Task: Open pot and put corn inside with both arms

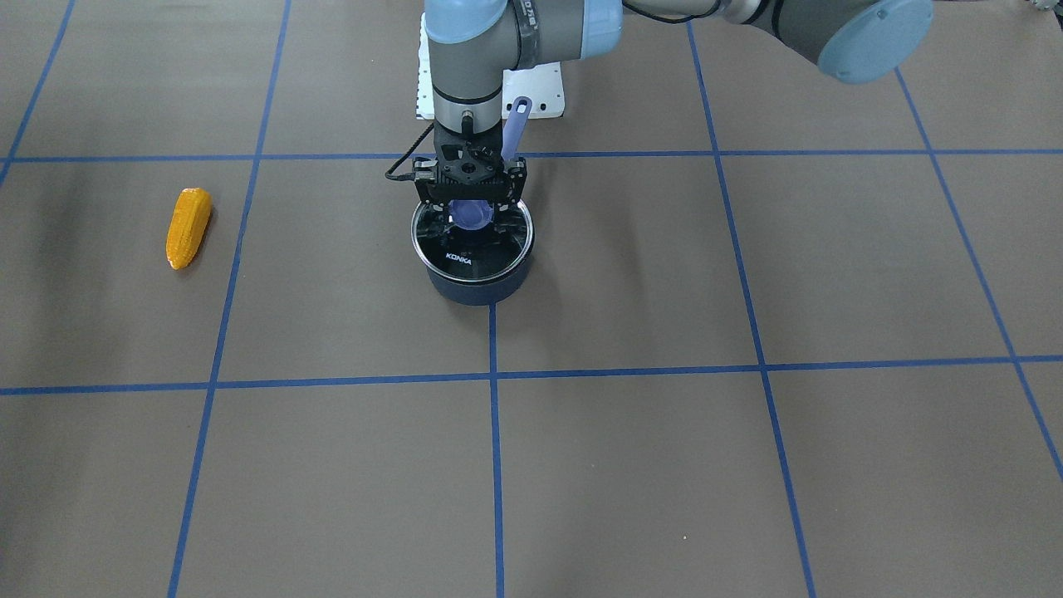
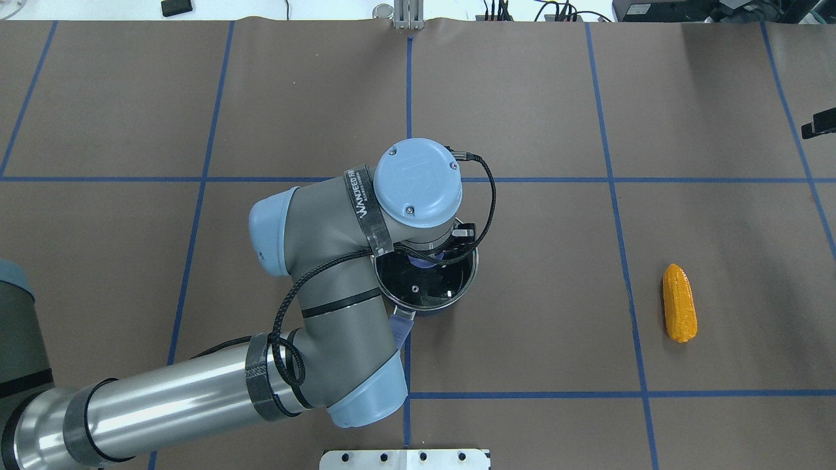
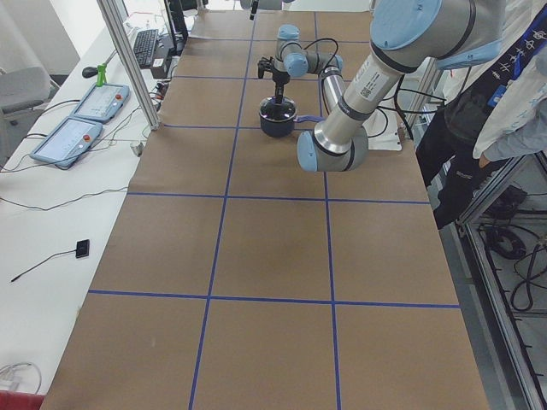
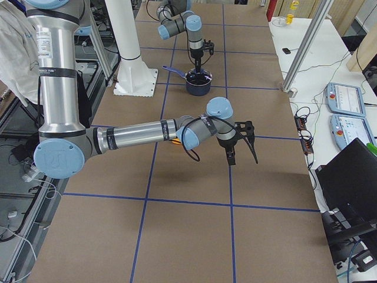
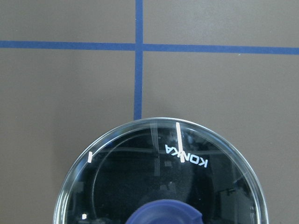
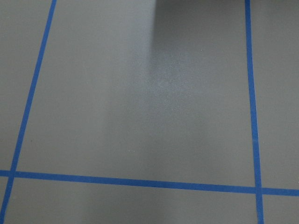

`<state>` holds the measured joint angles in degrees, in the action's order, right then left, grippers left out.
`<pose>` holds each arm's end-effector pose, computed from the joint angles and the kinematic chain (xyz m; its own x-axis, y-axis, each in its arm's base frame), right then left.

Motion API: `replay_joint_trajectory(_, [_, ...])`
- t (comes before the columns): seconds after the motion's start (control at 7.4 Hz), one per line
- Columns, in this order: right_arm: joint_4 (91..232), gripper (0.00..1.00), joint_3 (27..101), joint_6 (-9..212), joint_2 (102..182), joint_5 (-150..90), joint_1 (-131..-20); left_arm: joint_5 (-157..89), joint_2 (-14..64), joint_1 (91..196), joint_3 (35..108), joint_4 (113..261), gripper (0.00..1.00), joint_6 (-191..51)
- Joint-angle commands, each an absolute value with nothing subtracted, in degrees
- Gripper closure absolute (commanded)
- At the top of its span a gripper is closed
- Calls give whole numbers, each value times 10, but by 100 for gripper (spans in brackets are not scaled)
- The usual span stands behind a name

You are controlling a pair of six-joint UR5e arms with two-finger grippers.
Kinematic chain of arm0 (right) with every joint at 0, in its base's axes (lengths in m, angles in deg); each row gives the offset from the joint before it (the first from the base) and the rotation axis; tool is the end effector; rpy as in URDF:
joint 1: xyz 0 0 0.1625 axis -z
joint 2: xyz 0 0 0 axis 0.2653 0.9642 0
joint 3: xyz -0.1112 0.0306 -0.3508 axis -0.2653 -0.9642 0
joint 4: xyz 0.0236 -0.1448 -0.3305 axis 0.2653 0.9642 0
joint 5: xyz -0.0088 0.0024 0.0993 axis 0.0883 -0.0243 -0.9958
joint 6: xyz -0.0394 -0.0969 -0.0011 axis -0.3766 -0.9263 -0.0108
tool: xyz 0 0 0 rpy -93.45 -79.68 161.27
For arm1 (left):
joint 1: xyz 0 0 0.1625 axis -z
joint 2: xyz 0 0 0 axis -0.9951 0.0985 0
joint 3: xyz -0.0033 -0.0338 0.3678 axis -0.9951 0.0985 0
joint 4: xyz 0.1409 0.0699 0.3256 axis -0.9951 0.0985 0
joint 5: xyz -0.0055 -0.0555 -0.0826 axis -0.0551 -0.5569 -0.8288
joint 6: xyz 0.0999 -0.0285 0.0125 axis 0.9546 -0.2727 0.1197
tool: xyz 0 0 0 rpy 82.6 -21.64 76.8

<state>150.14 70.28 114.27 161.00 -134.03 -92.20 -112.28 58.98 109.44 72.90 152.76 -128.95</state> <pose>-0.0380 -0.4694 0.4871 0.6997 -0.0546 0.7123 -0.1776 0.9525 0.2475 0.5195 -0.3706 0.0949 0.6583 -0.0037 -0.7528 0.1210 0.9875 0.1010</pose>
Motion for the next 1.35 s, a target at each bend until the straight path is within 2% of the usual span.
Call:
replay_joint_trajectory(0.0, [1502, 0, 704, 1143, 1610, -1340, -922, -1126, 590, 1097, 801, 1466, 82, -1286])
replay_joint_trajectory(0.14, [1502, 0, 704, 1144, 1610, -1340, -922, -1127, 585, 1103, 857, 1407, 82, -1245])
replay_joint_trajectory(0.41, [1502, 0, 704, 1144, 1610, -1340, -920, -1130, 473, 1133, 982, 1387, 82, -1142])
replay_joint_trajectory(0.54, [1501, 0, 704, 1144, 1610, -1340, -919, -1130, 433, 1161, 1013, 1387, 82, -1090])
replay_joint_trajectory(0.81, [1501, 0, 706, 1155, 1610, -1340, -907, -1186, 361, 1231, 1033, 1397, 82, -981])
replay_joint_trajectory(1.22, [1445, 0, 718, 1250, 1620, -1311, -845, -1257, 205, 1335, 1050, 1491, 82, -828])
